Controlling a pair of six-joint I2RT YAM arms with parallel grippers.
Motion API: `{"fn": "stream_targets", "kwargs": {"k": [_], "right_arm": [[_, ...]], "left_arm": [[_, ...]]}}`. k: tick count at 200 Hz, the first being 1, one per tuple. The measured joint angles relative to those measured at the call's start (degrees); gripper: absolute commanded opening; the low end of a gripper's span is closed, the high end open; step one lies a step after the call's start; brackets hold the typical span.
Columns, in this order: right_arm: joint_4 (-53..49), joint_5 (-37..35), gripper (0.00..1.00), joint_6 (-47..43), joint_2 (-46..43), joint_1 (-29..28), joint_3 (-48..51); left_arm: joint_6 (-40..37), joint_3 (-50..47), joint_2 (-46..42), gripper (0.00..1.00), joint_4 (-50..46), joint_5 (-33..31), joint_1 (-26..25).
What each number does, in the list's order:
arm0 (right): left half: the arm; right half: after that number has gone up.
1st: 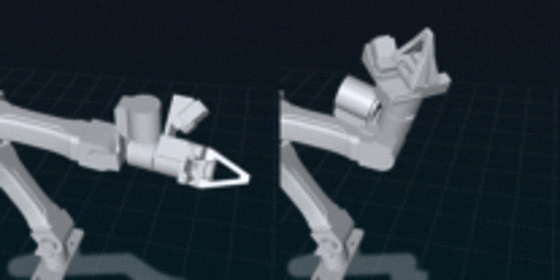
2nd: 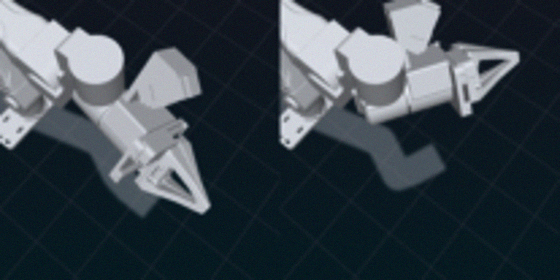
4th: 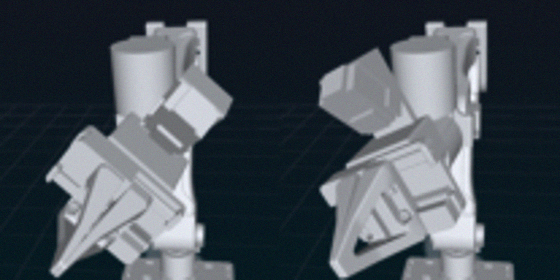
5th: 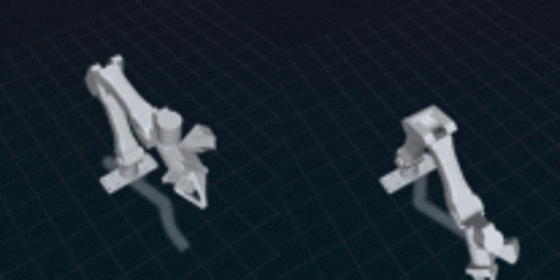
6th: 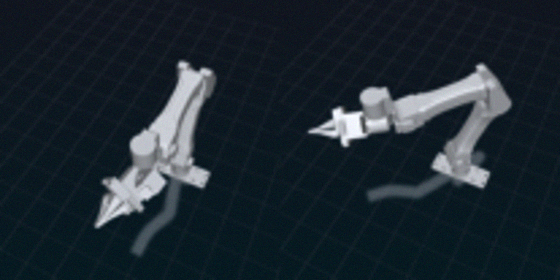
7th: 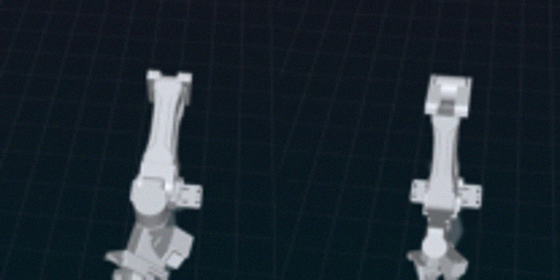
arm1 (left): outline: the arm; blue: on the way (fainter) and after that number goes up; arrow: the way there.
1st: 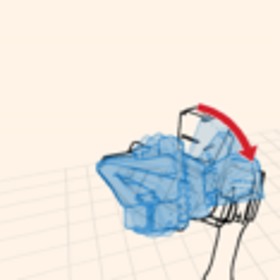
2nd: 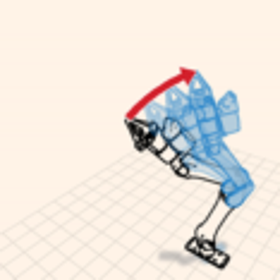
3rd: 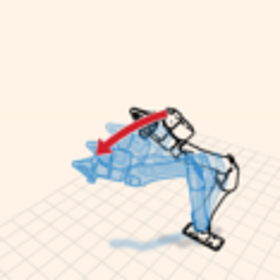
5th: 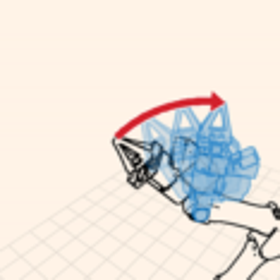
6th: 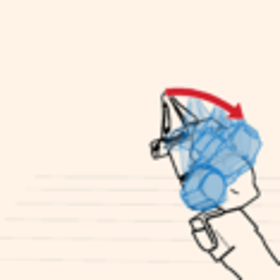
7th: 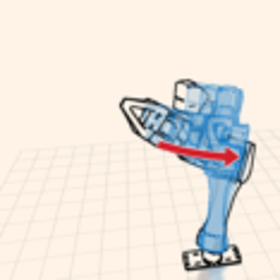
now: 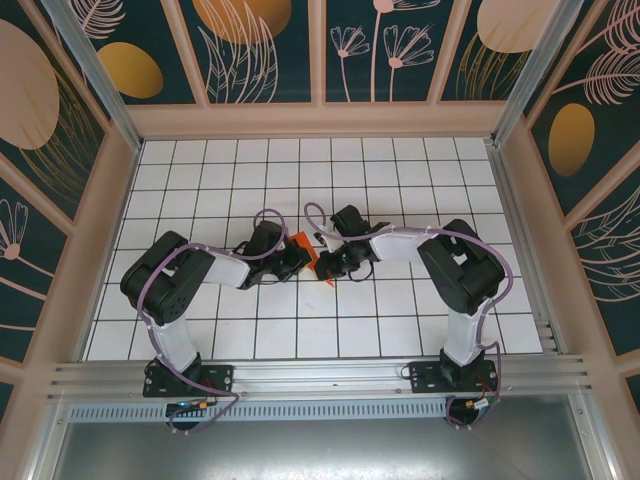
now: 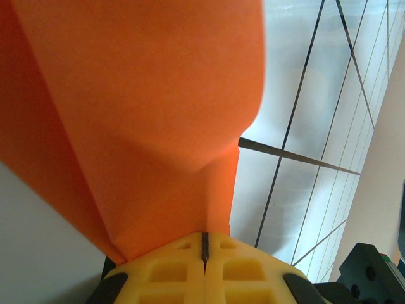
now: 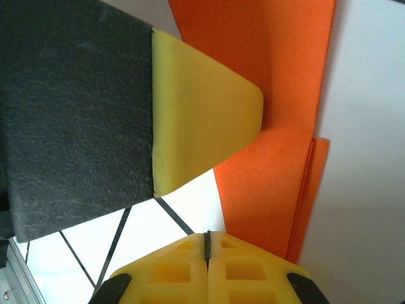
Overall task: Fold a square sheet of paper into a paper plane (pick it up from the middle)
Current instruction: Fold the wing for the fifth time at the center of the table.
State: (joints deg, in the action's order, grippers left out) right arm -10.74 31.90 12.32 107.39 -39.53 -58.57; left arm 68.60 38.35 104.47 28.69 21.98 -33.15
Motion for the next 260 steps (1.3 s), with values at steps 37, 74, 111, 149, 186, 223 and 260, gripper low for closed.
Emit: {"fn": "stream_targets", "kwargs": {"k": [37,74,111,149,186,223,260], "right_arm": [[1.9,0.2,0.00,0.0,-0.6,0.3,2.1],[3.5,0.7,0.00,0.1,-4.2,1.4,7.2],[4.5,0.7,0.00,0.8,-7.7,2.4,11.7],[1.1,-0.3,0.00,1.8,-10.5,3.1,13.5],[0.8,-0.6,0.00,4.2,-13.6,3.1,12.7],[4.8,-0.6,0.00,6.8,-12.6,3.1,10.5],[6.4,-0.2,0.00,7.1,-6.2,3.1,5.7]], "left_arm": [[0.0,0.1,0.0,0.05,-0.3,0.0,0.0],[0.0,0.2,0.0,0.05,-0.4,-0.2,0.0],[-0.1,0.4,0.0,0.05,-0.8,-0.3,-0.1],[-0.5,1.0,0.1,0.05,-1.6,-0.2,-0.1],[-1.1,1.6,0.3,0.06,-2.1,-0.2,-0.2],[-1.7,1.7,0.3,0.06,-2.4,-0.2,-0.2],[-1.8,1.7,0.3,0.08,-2.3,-0.2,-0.2]]}}
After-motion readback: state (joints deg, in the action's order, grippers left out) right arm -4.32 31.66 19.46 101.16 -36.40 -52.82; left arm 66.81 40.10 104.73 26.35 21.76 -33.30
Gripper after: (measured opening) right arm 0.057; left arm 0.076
